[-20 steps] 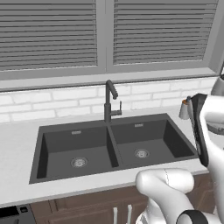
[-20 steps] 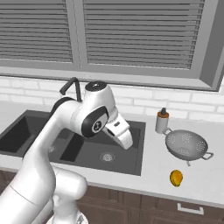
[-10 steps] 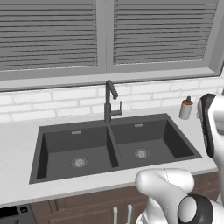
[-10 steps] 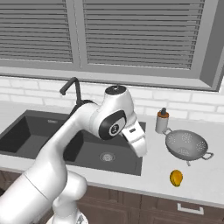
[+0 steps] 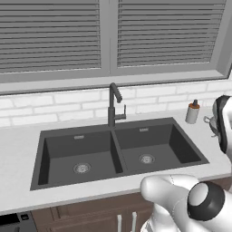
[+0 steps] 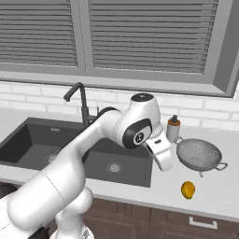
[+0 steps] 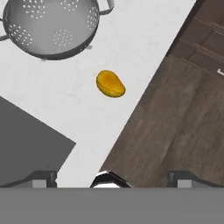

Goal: Put the colander in the sink, put the mango in the colander, and turn on the sink faucet and pour water over the colander.

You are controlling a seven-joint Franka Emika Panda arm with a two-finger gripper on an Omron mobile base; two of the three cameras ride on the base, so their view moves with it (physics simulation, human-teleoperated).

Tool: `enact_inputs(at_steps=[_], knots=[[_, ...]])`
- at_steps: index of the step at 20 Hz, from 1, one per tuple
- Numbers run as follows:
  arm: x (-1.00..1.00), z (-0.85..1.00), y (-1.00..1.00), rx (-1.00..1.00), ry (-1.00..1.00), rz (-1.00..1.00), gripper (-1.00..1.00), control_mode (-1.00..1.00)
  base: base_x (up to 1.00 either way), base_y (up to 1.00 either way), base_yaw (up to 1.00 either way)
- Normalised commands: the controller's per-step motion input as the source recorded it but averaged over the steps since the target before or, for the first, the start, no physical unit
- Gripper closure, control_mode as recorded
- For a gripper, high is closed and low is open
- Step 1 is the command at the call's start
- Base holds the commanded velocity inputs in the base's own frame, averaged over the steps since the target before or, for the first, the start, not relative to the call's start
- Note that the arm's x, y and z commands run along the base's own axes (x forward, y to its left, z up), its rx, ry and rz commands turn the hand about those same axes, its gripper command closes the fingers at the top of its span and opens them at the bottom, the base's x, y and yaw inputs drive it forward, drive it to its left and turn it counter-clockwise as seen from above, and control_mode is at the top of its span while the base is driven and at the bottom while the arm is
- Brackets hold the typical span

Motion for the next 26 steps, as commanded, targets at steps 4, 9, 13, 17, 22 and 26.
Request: enact_inputs(at_steps=[4, 9, 13, 17, 22, 26], knots=[[0.04, -0.19, -0.55, 0.0, 0.0, -0.05, -1.0, -1.0, 0.0, 0.0, 0.0], [0.05, -0.12, -0.48, 0.02, 0.0, -0.04, -1.0, -1.0, 0.0, 0.0, 0.0], [0.18, 0.0, -0.32, 0.06, 0.0, 0.06, -1.0, -1.0, 0.0, 0.0, 0.0], [0.25, -0.08, -0.28, 0.06, 0.0, 0.01, -1.0, -1.0, 0.0, 0.0, 0.0], [0.25, -0.22, -0.13, 0.03, 0.0, 0.0, -1.0, -1.0, 0.0, 0.0, 0.0], [0.31, -0.29, -0.19, 0.01, 0.0, 0.0, -1.0, -1.0, 0.0, 0.0, 0.0]])
